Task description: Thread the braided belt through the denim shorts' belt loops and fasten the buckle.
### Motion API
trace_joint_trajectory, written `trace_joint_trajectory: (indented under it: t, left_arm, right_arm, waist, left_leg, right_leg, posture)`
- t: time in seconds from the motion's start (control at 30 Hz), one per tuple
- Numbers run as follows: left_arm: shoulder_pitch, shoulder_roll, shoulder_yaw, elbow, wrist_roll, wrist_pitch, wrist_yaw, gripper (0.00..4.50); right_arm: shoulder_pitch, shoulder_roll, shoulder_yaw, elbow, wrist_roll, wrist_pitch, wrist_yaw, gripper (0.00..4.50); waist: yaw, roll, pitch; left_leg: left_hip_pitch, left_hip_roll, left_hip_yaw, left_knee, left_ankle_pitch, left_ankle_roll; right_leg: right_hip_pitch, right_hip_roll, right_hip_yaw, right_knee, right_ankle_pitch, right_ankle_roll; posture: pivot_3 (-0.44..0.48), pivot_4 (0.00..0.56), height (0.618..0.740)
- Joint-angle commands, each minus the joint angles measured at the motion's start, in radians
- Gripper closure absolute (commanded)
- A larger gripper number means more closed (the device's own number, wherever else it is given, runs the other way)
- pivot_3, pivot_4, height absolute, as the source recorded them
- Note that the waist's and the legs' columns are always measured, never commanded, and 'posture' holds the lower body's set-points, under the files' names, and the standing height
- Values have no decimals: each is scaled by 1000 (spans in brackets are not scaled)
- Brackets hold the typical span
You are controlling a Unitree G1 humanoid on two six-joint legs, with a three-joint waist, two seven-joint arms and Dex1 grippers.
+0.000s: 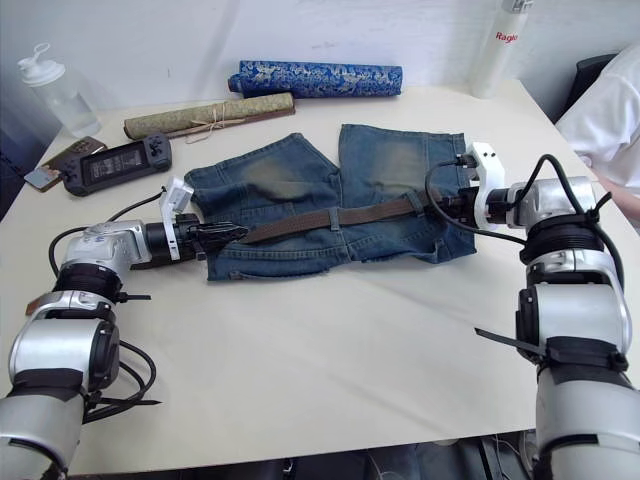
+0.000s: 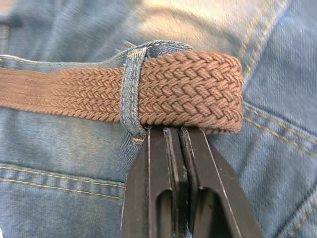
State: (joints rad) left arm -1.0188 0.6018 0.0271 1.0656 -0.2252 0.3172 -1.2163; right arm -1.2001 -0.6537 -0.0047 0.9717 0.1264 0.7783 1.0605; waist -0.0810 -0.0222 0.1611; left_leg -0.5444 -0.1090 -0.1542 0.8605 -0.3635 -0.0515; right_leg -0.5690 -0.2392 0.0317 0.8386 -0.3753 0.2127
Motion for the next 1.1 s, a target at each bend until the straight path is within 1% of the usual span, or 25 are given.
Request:
trace_joint_trajectory:
  t: [0.03, 0.07, 0.1, 0.17, 0.23, 0.3, 0.37, 0.4, 0.43, 0.53, 0.6, 0.7, 0.8, 0.83, 0.87, 0.9, 0.93, 0.97, 1.0, 1.03, 1.07, 1.1]
  left_arm:
    - [72, 14, 21, -164, -12, -98, -41, 4070]
    - [121, 20, 40, -257, -29, -152, -44, 4070]
    - [158, 24, 53, -325, -41, -184, -43, 4070]
    - [271, 21, 112, -515, -59, -329, 14, 4070]
    - [366, 26, 142, -663, -66, -386, 52, 4070]
    - [472, 39, 157, -784, -19, -568, 78, 4070]
    - [601, 51, 184, -863, 49, -897, 100, 4070]
    - [649, 60, 195, -859, 84, -1048, 115, 4070]
    - [704, 79, 195, -834, 108, -1166, 113, 4070]
    - [805, 128, 189, -674, 183, -1455, 154, 4070]
    - [846, 153, 180, -562, 212, -1579, 192, 4070]
    - [859, 175, 172, -459, 254, -1628, 270, 4070]
    - [840, 175, 147, -452, 264, -1603, 341, 4070]
    - [826, 163, 120, -523, 188, -1473, 337, 4070]
    - [817, 157, 99, -576, 130, -1376, 333, 4070]
    - [804, 150, 76, -674, 28, -1191, 317, 4070]
    - [798, 148, 62, -746, -40, -1060, 307, 4070]
    - [769, 154, 52, -821, -144, -853, 301, 4070]
    - [750, 160, 48, -880, -217, -698, 298, 4070]
    - [695, 168, 49, -897, -288, -522, 302, 3825]
    - [658, 174, 53, -913, -334, -394, 306, 3521]
    - [594, 177, 57, -885, -375, -278, 285, 3224]
  right_arm:
    - [109, -65, -8, -291, 76, -24, 145, 4500]
    - [181, -94, -24, -422, 113, -35, 193, 4500]
    - [233, -112, -39, -513, 141, -39, 216, 4500]
    - [380, -160, -112, -749, 242, -46, 278, 4500]
    - [503, -200, -155, -904, 286, -82, 300, 4500]
    - [656, -223, -196, -1030, 281, -211, 314, 4500]
    - [829, -229, -227, -1147, 240, -375, 304, 4500]
    - [899, -232, -229, -1185, 211, -443, 290, 4500]
    - [969, -235, -225, -1212, 170, -534, 278, 4500]
    - [1111, -254, -204, -1229, 66, -739, 246, 4500]
    - [1169, -260, -197, -1222, 18, -829, 218, 4500]
    - [1224, -275, -196, -1199, -35, -906, 170, 4500]
    - [1244, -293, -188, -1155, -93, -987, 122, 4500]
    - [1247, -298, -180, -1146, -102, -992, 114, 4500]
    - [1248, -303, -174, -1141, -105, -994, 109, 4500]
    - [1247, -300, -170, -1138, -97, -985, 102, 4500]
    - [1246, -298, -168, -1136, -89, -978, 96, 4500]
    - [1242, -298, -163, -1133, -87, -978, 90, 4500]
    - [1239, -299, -158, -1130, -86, -978, 86, 4500]
    - [1232, -300, -151, -1124, -90, -983, 80, 4500]
    - [1227, -302, -146, -1119, -92, -986, 74, 4500]
    - [1221, -303, -139, -1115, -94, -987, 69, 4500]
  waist:
    - [0, 0, 0]
    - [1, 0, 0]
    - [2, 0, 0]
    - [4, 0, 0]
    - [3, 0, 0]
    - [6, -1, -1]
    - [13, -1, -3]
    - [15, -1, -4]
    - [22, 1, -5]
    - [42, 3, -6]
    - [57, 4, -7]
    - [79, 4, -13]
    - [90, 11, -18]
    - [93, 12, -19]
    - [98, 12, -19]
    - [102, 11, -19]
    - [105, 10, -20]
    - [106, 8, -20]
    - [105, 5, -20]
    - [103, 4, -21]
    - [101, 3, -21]
    - [98, 3, -21]
  left_leg:
    - [0, 0, 0, 0, 0, 0]
    - [0, 1, 0, 0, 0, 0]
    - [-1, 1, -1, 0, 0, 0]
    - [-1, 1, -1, 0, -1, 2]
    - [-1, 2, -2, 0, -2, 3]
    - [-1, 1, 0, 0, -2, 4]
    - [2, 2, 1, 0, -2, 4]
    - [3, 2, 3, 1, -2, 4]
    - [3, 2, 4, 2, -2, 4]
    - [2, 2, 16, 9, -5, 8]
    - [1, 0, 20, 15, -11, 19]
    - [0, -1, 22, 23, -15, 24]
    - [0, -1, 19, 31, -22, 30]
    - [0, -2, 19, 33, -23, 31]
    - [0, -2, 20, 35, -24, 31]
    - [0, -1, 20, 35, -24, 31]
    - [0, -1, 19, 35, -24, 31]
    - [0, -1, 16, 36, -24, 31]
    - [0, -1, 14, 37, -24, 30]
    - [0, -1, 13, 38, -24, 30]
    - [0, 0, 12, 38, -24, 29]
    - [0, 0, 12, 38, -24, 29]
  right_leg:
    - [0, 0, 0, 0, 0, 0]
    - [0, 0, 0, 0, 0, 0]
    - [-1, 0, 0, -1, 0, 0]
    - [-1, -1, 0, -1, 0, 0]
    - [-1, -2, 0, -4, 0, 0]
    - [0, -3, 1, -6, 1, 1]
    - [2, -4, 1, -6, 1, 1]
    - [2, -4, 1, -5, 1, 1]
    - [2, -5, 1, -5, 2, 1]
    - [2, -9, 1, -1, 2, 1]
    - [2, -12, 1, 1, 2, 1]
    - [4, -15, 1, 1, 2, 1]
    - [5, -15, 1, 4, 2, 1]
    - [5, -16, 1, 6, 2, 2]
    - [5, -16, 1, 7, 2, 2]
    - [5, -16, 1, 8, 2, 2]
    - [4, -15, 0, 9, 2, 3]
    - [5, -13, 0, 10, 3, 4]
    - [5, -12, -1, 12, 2, 4]
    - [5, -11, -1, 14, 2, 4]
    - [4, -10, -1, 14, 1, 4]
    - [4, -10, -2, 15, 0, 4]
  posture:
    - [0, 150, 637]
    - [0, 150, 637]
    - [0, 150, 637]
    - [0, 150, 637]
    - [0, 150, 637]
    - [0, 150, 637]
    - [0, 150, 637]
    - [0, 150, 637]
    - [0, 150, 637]
    - [0, 150, 637]
    - [0, 150, 637]
    - [0, 150, 637]
    - [0, 150, 637]
    - [0, 150, 637]
    - [0, 150, 637]
    - [0, 150, 637]
    - [0, 150, 637]
    - [0, 150, 637]
    - [0, 150, 637]
    - [0, 150, 637]
    - [0, 150, 637]
    - [0, 150, 637]
